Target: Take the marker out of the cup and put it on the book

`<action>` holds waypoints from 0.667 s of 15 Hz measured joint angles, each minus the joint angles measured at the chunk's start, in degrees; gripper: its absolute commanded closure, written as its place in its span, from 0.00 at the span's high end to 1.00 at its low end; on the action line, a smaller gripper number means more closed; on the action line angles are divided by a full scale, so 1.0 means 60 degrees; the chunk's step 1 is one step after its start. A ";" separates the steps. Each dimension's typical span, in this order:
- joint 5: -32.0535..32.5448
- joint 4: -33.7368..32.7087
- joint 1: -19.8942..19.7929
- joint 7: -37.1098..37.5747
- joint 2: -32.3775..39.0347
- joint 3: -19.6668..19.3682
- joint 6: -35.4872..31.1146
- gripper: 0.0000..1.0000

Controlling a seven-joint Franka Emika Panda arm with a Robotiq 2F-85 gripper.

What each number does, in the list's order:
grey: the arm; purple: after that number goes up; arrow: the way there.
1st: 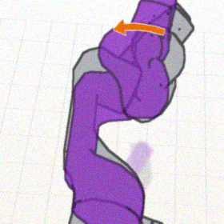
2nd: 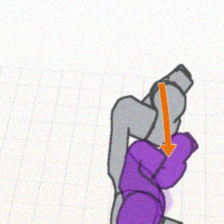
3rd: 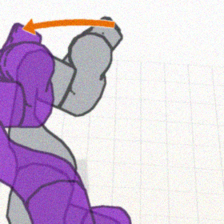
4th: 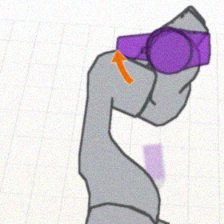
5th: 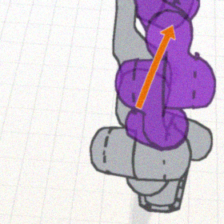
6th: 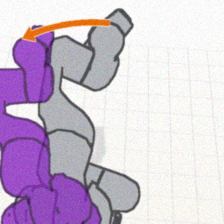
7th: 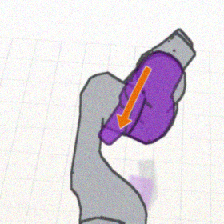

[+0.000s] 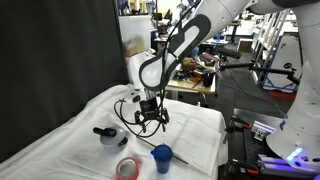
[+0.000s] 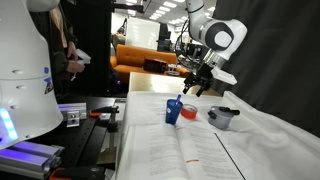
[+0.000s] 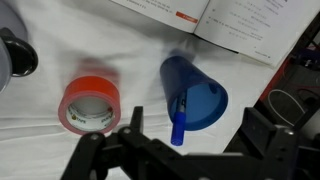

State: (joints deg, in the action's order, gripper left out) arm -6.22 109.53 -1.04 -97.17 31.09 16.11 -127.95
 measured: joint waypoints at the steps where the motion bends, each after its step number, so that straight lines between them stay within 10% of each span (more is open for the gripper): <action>1: 0.0000 -0.0025 0.0017 -0.0002 -0.0049 0.0034 -0.0001 1.00; 10: -0.0373 -0.0104 0.0391 -0.0002 -0.0170 0.0293 0.0004 1.00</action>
State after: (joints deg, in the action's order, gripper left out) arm -8.46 108.91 1.31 -97.18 30.07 17.87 -127.93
